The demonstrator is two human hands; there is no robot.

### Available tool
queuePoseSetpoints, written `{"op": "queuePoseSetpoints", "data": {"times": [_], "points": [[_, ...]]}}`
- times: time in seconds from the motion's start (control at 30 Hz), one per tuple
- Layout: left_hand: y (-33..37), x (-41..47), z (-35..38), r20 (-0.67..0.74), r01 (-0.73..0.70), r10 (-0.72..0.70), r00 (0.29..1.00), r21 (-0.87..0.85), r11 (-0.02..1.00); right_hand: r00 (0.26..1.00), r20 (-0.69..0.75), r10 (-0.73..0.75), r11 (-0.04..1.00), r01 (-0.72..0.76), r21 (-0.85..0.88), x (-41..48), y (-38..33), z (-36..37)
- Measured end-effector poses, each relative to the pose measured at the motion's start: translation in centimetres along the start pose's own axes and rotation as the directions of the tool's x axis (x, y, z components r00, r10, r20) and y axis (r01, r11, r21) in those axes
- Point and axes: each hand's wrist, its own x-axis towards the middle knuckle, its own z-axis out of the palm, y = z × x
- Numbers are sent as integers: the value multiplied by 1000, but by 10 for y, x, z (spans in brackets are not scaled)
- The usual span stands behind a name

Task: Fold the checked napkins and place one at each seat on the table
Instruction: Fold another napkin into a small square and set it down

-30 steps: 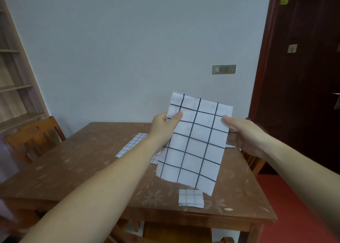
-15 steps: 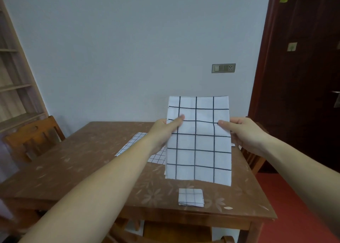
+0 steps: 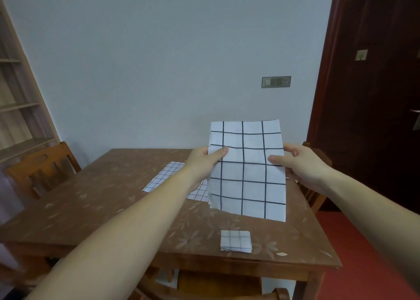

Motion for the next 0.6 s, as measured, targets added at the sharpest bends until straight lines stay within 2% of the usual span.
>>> {"op": "queuePoseSetpoints", "data": {"times": [0.2, 0.37, 0.5, 0.6], "points": [[-3, -5, 1, 46, -15, 13, 999, 44, 999, 996, -93, 5, 1000, -4, 9, 1, 2, -1], [-2, -5, 2, -45, -40, 41, 998, 10, 999, 996, 67, 59, 997, -56, -49, -2, 8, -1], [-2, -5, 2, -75, -39, 37, 997, -20, 999, 998, 51, 42, 999, -42, -6, -3, 8, 0], [-2, -5, 3, -111, -56, 51, 992, -47, 997, 987, 137, 86, 996, -82, -32, -6, 6, 0]]}}
